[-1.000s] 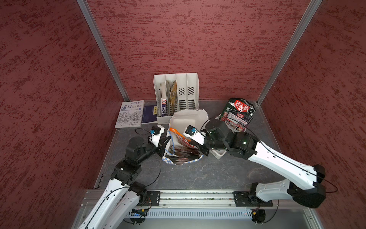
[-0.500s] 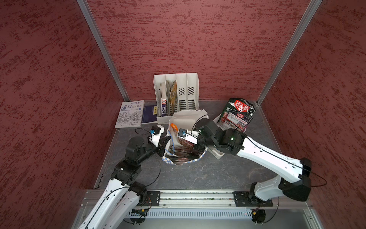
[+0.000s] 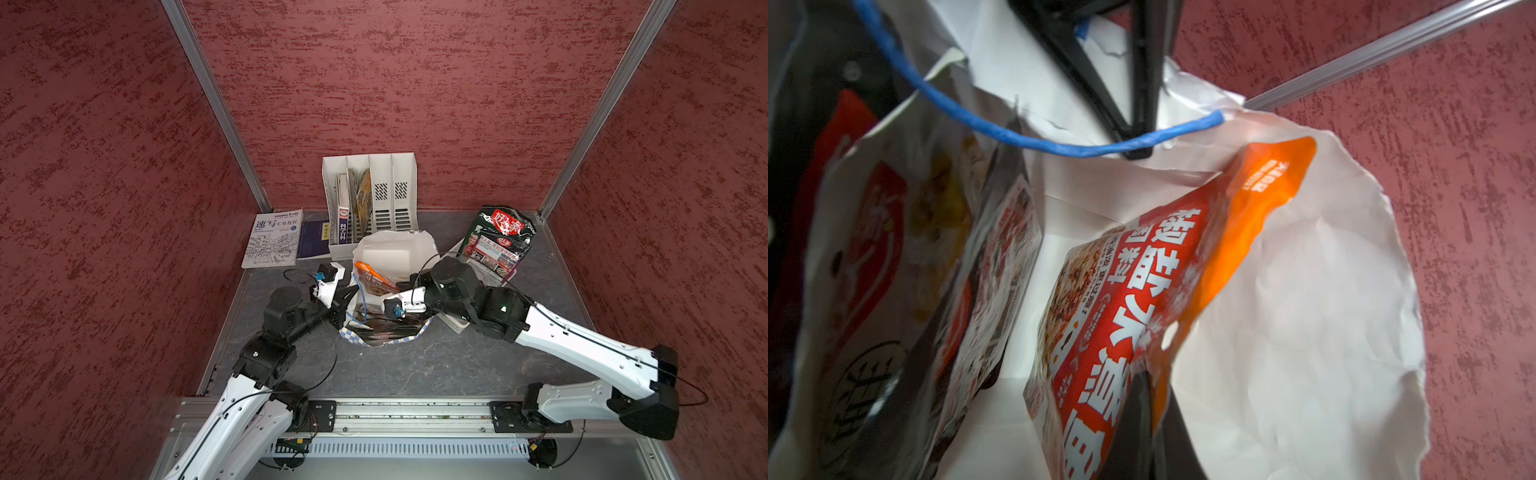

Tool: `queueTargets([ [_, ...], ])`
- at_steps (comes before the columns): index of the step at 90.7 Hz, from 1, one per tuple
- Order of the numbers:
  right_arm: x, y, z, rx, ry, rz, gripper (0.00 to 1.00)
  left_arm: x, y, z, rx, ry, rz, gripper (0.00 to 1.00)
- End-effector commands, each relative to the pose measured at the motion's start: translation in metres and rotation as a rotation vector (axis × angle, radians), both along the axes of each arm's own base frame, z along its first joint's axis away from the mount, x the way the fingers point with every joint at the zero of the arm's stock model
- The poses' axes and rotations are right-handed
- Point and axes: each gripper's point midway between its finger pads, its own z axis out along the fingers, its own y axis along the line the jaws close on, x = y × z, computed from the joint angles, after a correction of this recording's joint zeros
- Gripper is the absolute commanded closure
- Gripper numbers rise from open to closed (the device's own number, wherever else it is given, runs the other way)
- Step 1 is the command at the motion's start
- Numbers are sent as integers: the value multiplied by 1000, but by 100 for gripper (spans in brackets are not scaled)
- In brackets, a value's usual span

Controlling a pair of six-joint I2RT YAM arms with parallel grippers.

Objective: Place the condiment packets inside the bag
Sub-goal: Place the condiment packet in the paper bag.

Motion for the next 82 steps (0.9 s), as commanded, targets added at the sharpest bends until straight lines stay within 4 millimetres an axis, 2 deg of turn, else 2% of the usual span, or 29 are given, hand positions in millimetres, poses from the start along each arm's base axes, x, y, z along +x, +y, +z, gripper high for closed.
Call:
queueTargets([
  [1,-25,1,-8,4,13,120,100,-2,-3,12,-10,-58,-25,100],
  [7,-31,-2,-6,39,62,114,100,-1,-4,11,-10,-54,-26,100],
  [16,-36,0,11,133,154,79,100,1,-6,11,-9,-50,-31,100],
  [24,-42,3,17,153,250,74,88,1,-6,11,-10,-48,-32,100],
  [28,-45,6,17,146,302,70,87,0,-5,11,-10,-50,-31,100],
  [32,-51,8,15,123,344,92,89,0,-5,12,-10,-52,-28,100],
  [40,-65,4,-3,22,402,152,98,-1,-4,12,-10,-55,-25,100],
  [46,-74,-3,-13,-39,423,181,100,-1,-3,11,-8,-55,-23,100],
  [55,-77,-8,-10,-39,439,173,99,-1,-3,11,-6,-57,-22,100],
  [57,-77,-8,-7,-27,442,168,96,0,-3,11,-5,-56,-23,100],
  [70,-75,4,21,101,485,136,46,1,-4,10,-3,-53,-24,100],
  [76,-62,11,38,191,500,64,32,0,-3,11,-3,-54,-22,100],
  [82,-44,17,58,295,520,-44,26,0,-3,11,-3,-56,-22,100],
])
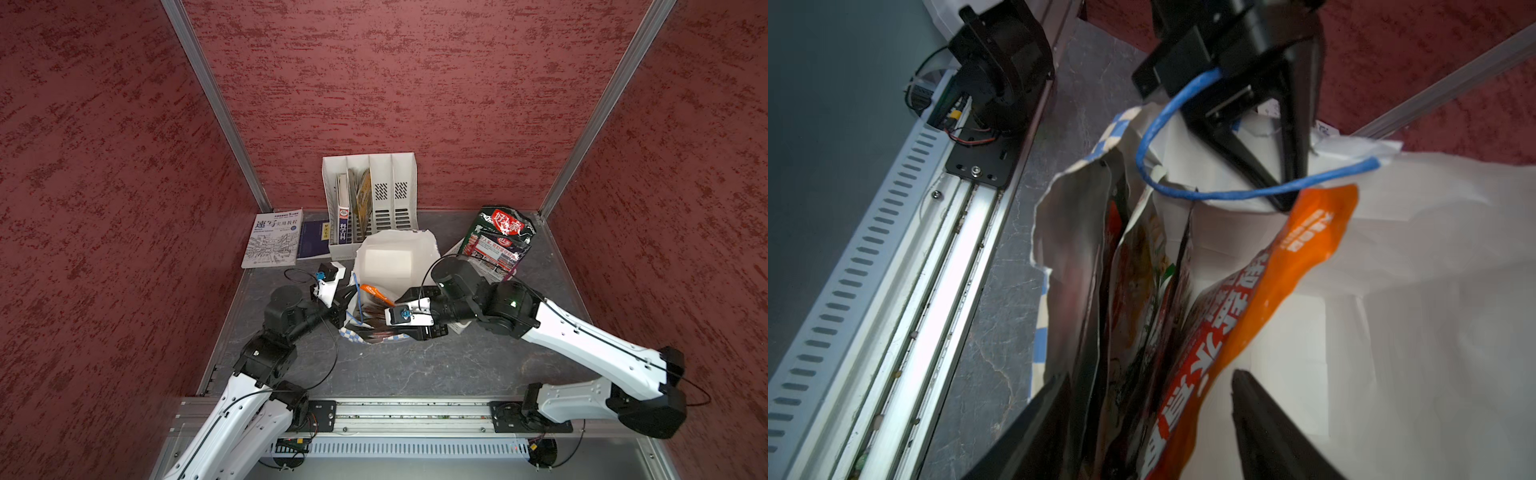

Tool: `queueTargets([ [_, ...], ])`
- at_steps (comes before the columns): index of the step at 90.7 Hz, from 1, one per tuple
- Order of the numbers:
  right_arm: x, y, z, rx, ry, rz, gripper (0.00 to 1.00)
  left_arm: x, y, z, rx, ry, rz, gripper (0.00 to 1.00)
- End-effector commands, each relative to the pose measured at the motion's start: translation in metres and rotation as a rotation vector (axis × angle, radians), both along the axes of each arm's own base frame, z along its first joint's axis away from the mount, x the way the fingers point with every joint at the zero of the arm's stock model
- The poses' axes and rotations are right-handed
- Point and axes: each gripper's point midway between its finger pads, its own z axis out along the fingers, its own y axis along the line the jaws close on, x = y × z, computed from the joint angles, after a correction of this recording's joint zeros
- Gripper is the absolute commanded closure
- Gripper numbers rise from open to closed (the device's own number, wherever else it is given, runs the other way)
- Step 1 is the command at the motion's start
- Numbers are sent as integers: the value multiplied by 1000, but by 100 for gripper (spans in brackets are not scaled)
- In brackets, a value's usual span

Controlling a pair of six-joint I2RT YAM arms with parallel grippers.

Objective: Place the condiment packets inside the bag
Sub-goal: Place the condiment packet in the paper bag.

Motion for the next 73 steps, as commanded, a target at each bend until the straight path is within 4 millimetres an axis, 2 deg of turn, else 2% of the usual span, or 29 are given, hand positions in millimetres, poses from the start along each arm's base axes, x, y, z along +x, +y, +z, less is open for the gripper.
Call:
queueTargets([
  [1,22,15,54,191,48,-180,25,-2,-2,11,-7,-52,-21,100],
  [15,44,24,92,308,113,-316,25,-2,-2,10,-5,-49,-20,100],
  [19,57,23,95,328,115,-390,29,-2,-2,10,-6,-49,-21,100],
  [22,70,22,94,328,111,-456,38,-2,-3,10,-5,-48,-21,100],
  [26,85,20,89,307,105,-528,48,-2,-3,10,-6,-50,-22,100],
  [31,101,25,63,224,119,-586,57,-2,-3,11,-7,-51,-22,100],
  [47,115,39,1,46,191,-641,66,-3,-2,11,-7,-51,-22,100],
  [57,110,49,-26,-32,234,-589,70,-3,-2,12,-7,-56,-22,100],
  [63,85,59,-36,-63,299,-453,70,-3,-2,12,-7,-56,-22,100],
  [73,38,69,-38,-64,373,-229,68,-3,-2,11,-7,-55,-22,100],
])
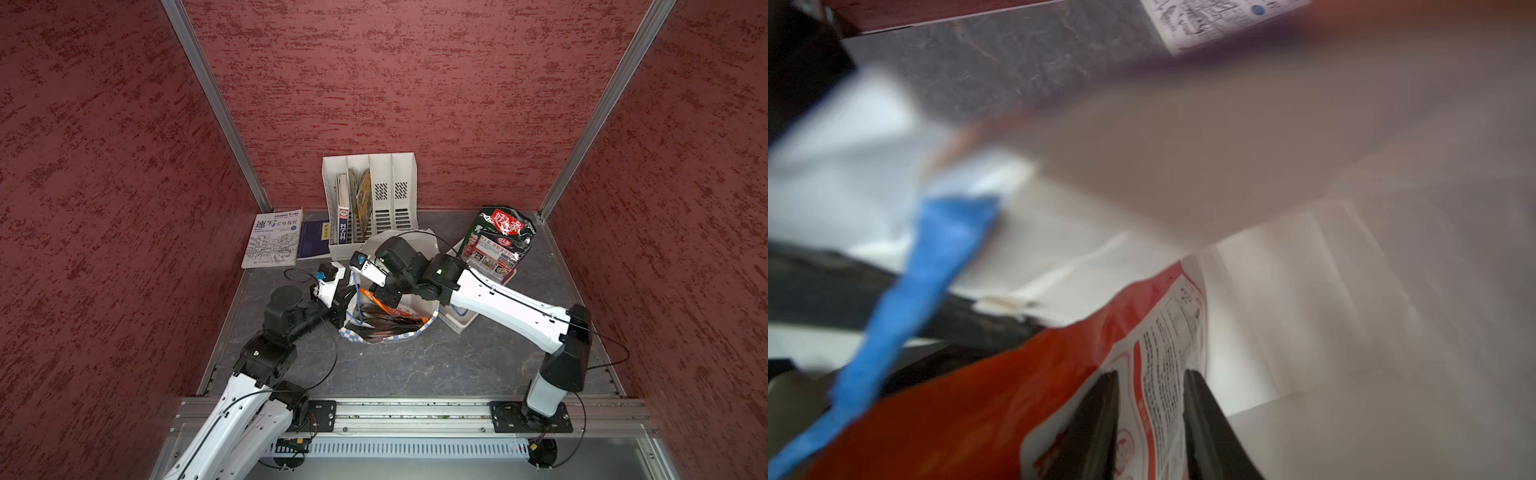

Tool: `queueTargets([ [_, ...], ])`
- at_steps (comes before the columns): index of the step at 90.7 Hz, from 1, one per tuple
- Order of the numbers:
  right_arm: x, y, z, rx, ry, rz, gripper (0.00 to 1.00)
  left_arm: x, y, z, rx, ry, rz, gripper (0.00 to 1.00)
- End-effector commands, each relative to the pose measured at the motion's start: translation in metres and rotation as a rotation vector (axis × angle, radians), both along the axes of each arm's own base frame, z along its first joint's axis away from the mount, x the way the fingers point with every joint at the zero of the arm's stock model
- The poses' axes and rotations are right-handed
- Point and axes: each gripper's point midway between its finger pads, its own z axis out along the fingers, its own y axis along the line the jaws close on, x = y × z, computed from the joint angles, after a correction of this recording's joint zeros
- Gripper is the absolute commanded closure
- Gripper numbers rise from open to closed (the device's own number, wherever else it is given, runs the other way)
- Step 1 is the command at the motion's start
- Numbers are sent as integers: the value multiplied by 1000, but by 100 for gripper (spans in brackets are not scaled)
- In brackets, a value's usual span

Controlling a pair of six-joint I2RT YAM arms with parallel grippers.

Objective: Place the condiment packets inside the bag
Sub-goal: Place the condiment packet in the paper bag.

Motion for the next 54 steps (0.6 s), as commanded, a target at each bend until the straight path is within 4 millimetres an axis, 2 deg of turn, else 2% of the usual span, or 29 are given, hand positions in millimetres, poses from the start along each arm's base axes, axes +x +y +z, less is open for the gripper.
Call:
queueTargets([
  [1,-57,6,16,81,94,239,68,-3,-2,11,-8,-54,-22,100],
  [7,-68,4,15,91,117,270,68,-3,-2,11,-7,-55,-21,100],
  [21,-58,-11,13,35,76,197,67,-2,-3,10,-6,-52,-22,100],
  [26,-52,-15,20,44,53,164,66,-2,-3,10,-7,-51,-25,100],
  [34,-29,-30,47,100,-10,41,63,-2,-3,11,-7,-51,-26,100],
  [42,-5,-58,87,205,-84,-89,51,-3,-3,10,-8,-50,-25,100],
  [48,12,-95,121,294,-140,-208,44,-3,-3,10,-8,-50,-25,100],
  [54,34,-140,138,339,-166,-365,35,-3,-3,10,-9,-49,-27,100],
])
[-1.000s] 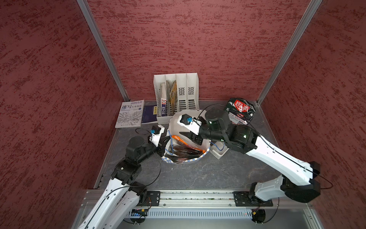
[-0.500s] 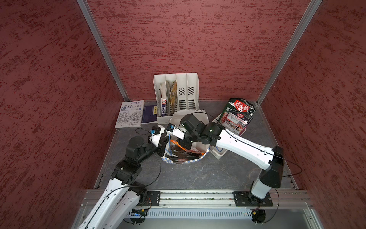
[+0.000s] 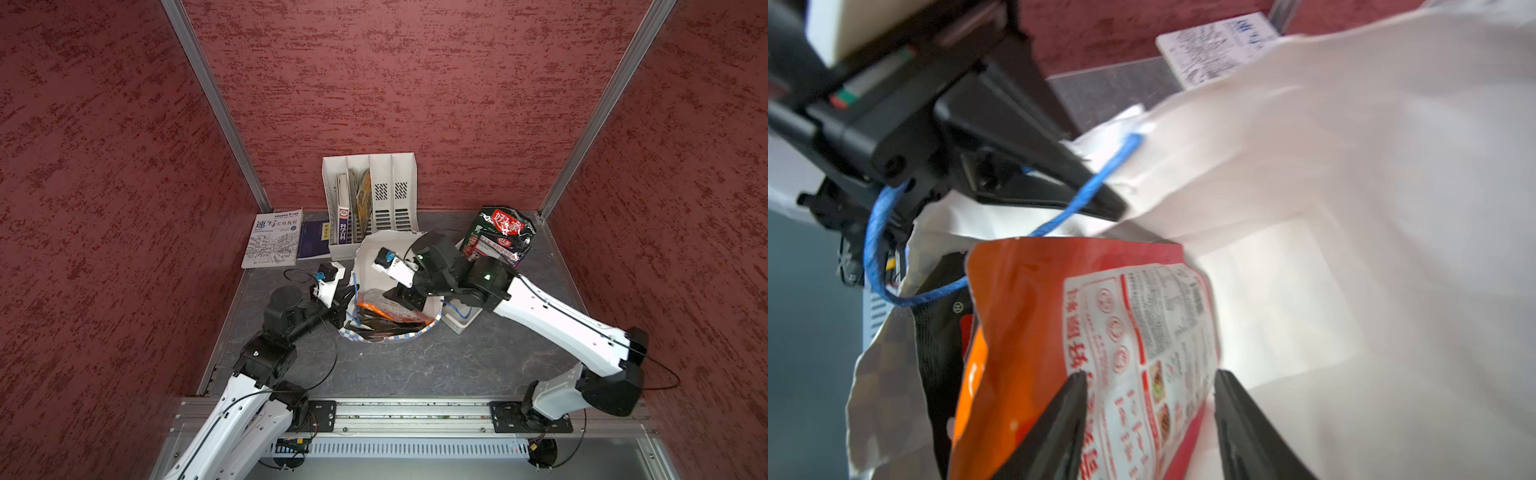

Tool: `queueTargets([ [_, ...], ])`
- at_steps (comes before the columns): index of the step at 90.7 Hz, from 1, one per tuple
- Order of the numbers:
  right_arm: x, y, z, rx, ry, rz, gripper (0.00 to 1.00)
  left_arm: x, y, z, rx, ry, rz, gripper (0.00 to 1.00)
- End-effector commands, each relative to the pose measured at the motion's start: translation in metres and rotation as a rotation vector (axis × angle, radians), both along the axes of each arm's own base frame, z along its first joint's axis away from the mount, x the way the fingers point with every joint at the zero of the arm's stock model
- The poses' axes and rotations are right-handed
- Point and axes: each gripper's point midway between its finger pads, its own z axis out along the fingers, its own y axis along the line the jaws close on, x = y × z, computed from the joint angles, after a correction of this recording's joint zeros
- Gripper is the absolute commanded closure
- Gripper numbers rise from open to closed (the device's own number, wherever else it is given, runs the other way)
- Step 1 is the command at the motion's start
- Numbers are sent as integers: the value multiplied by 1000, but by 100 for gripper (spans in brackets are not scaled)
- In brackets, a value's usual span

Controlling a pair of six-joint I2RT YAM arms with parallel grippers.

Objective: Place the condiment packets inside the bag
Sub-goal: Place the condiment packet in the paper bag, then pick up the condiment packet from the storage box.

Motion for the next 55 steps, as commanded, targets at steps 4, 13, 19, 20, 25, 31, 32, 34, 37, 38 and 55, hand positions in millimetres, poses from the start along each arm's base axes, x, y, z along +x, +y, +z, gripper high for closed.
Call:
queueTargets([
  [4,57,-103,62,171,-83,-394,31,-3,-4,10,-9,-49,-27,100],
  [13,97,-190,47,191,-57,-675,16,-3,-4,11,-11,-52,-32,100],
  [19,121,-246,29,237,-4,-842,9,-3,-5,11,-13,-50,-36,100],
  [20,124,-257,26,253,7,-872,8,-3,-5,11,-12,-49,-36,100],
  [25,139,-301,12,342,78,-984,5,-4,-5,11,-14,-51,-37,100],
  [31,154,-344,-8,445,154,-1077,3,-4,-5,11,-15,-50,-38,100],
  [32,157,-349,-12,460,166,-1089,3,-4,-5,11,-15,-49,-38,100],
  [34,160,-361,-20,485,192,-1111,2,-4,-5,12,-15,-51,-38,100],
  [37,164,-376,-31,511,219,-1140,2,-4,-5,12,-16,-53,-38,100],
  [38,165,-380,-35,518,229,-1144,2,-4,-5,12,-16,-53,-37,100],
  [55,184,-387,-89,556,372,-1094,2,-3,-4,11,-12,-50,-33,100],
])
